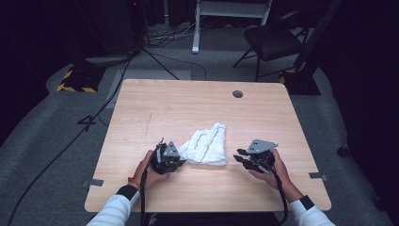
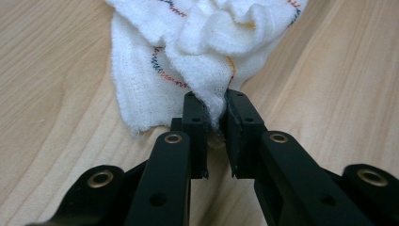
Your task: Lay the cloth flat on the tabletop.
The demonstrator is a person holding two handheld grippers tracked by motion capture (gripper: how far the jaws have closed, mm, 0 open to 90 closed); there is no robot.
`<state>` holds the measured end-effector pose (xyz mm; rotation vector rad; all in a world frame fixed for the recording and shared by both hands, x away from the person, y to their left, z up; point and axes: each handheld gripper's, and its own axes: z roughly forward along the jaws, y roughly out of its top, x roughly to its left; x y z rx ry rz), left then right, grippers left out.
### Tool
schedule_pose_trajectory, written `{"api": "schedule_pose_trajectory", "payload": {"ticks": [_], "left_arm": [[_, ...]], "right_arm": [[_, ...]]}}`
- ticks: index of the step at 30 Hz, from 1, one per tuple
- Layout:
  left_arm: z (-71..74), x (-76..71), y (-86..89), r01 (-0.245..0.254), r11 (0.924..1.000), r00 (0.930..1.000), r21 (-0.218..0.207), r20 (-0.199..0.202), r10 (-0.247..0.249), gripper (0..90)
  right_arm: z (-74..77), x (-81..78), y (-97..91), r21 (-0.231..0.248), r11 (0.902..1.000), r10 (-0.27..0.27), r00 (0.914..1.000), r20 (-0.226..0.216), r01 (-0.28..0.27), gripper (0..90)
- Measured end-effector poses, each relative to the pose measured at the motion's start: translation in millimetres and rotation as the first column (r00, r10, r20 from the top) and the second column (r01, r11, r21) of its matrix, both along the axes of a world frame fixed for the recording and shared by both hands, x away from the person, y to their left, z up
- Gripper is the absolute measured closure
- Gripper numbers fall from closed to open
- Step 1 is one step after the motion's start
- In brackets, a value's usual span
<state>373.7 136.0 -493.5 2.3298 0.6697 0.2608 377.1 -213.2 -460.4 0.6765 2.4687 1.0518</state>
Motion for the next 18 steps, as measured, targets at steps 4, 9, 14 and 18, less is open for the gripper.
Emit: {"api": "schedule_pose_trajectory", "payload": {"ticks": [4, 9, 14, 18], "left_arm": [[0.9, -3.3, -2.4, 0.017, 0.9998, 0.9999, 0.012, -0.001, -0.017, 79.5], [0.7, -3.2, -2.0, 0.011, 0.9999, 0.9999, 0.003, -0.009, -0.011, 79.6], [0.7, -2.9, -1.6, 0.01, 0.9999, 0.9999, 0.001, -0.011, -0.01, 79.6], [0.3, -2.4, -0.9, 0.011, 0.9999, 0.9998, -0.006, -0.015, -0.012, 79.7]], "right_arm": [[0.8, -3.0, 16.5, 0.011, 0.9984, 0.055, 0.9983, 0.019, -0.055, 59.0], [3.6, -6.8, 47.5, 0.027, 0.9891, 0.143, 0.9884, 0.05, -0.145, 50.2], [-0.3, -5.9, 72.9, 0.013, 0.981, 0.193, 0.9803, 0.043, -0.193, 46.3], [-9.9, -6.6, 102.5, -0.015, 0.9682, 0.25, 0.968, 0.023, -0.25, 45.1]]}}
